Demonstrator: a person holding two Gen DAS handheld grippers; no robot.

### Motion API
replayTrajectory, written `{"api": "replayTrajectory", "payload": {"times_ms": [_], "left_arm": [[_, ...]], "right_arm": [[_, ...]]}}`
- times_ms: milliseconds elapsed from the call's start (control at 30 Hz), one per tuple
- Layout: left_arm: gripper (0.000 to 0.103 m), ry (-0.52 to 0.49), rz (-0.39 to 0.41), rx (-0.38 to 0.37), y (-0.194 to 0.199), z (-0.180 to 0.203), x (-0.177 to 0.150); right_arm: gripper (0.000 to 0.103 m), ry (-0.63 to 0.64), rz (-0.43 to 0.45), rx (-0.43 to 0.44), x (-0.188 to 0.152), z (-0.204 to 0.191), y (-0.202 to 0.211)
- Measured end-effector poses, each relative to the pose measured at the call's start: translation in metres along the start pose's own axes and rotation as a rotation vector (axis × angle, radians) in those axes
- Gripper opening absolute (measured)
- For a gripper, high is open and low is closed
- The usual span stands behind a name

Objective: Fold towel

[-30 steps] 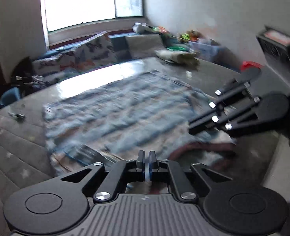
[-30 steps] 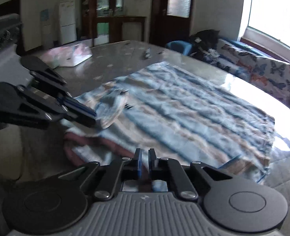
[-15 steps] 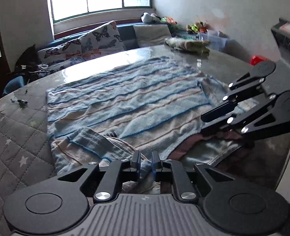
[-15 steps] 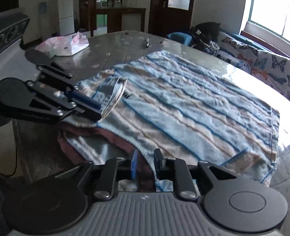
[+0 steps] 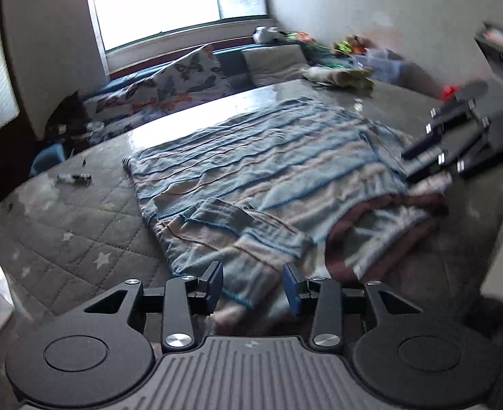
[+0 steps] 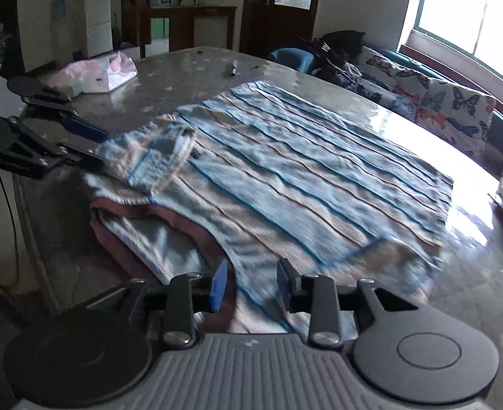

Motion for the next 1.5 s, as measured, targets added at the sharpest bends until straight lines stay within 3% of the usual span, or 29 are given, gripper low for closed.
{"api": "replayTrajectory", "payload": {"times_ms": [233, 433, 533, 600, 800, 900, 1033, 1167, 1267, 1400, 1500], "left_arm": [[0.049, -0.200, -0.008, -0.049, 0.001, 0.027, -0.018], [0.050, -0.189, 0.020, -0.042, 0.001, 0.021, -0.009], [0.055, -0.129, 0.020, -0.094, 0.000, 0.008, -0.003], [0.066, -0.107, 0.010, -0.133, -0.005, 0.001, -0.003], [0.071, -0.090, -0.067, -0.267, -0.029, 0.003, -0.014], [0.071, -0.106, -0.068, -0.266, -0.028, 0.005, -0.013], [0.071, -0.100, -0.034, -0.244, -0.016, 0.001, -0.007], [0.071, -0.031, -0.004, -0.203, -0.014, -0.007, 0.000], [0.072, 0.052, 0.028, -0.139, -0.013, -0.018, 0.004], [0.075, 0.180, 0.039, 0.011, -0.017, -0.035, 0.003], [0.079, 0.148, 0.023, 0.061, -0.019, -0.030, -0.004]], "right_arm": [[0.038, 0.034, -0.059, -0.038, -0.027, 0.008, 0.018], [0.039, 0.032, -0.057, -0.054, -0.037, 0.011, 0.024], [0.039, 0.018, -0.042, -0.061, -0.037, 0.014, 0.026], [0.039, 0.013, -0.038, -0.061, -0.037, 0.015, 0.024], [0.040, 0.009, -0.055, -0.040, -0.038, 0.015, 0.019], [0.044, 0.002, -0.061, -0.039, -0.040, 0.016, 0.019], [0.045, 0.043, -0.024, -0.027, -0.032, 0.008, 0.029], [0.046, 0.049, 0.008, -0.005, -0.020, 0.003, 0.026], [0.051, 0.045, 0.020, 0.008, -0.012, -0.001, 0.017], [0.053, 0.069, 0.063, 0.055, 0.010, -0.013, -0.001], [0.053, 0.090, 0.093, 0.094, 0.028, -0.023, -0.017]]}}
Point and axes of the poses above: each gripper's, at about its wrist camera, not at the fingertips, and y roughly against the way its jaws point, z to its right, x to its top, the point moved 2 cm from there along -y, roughly the way its jaws point, and after that the axes turned 1 degree about -z, right-handed, at the moved point
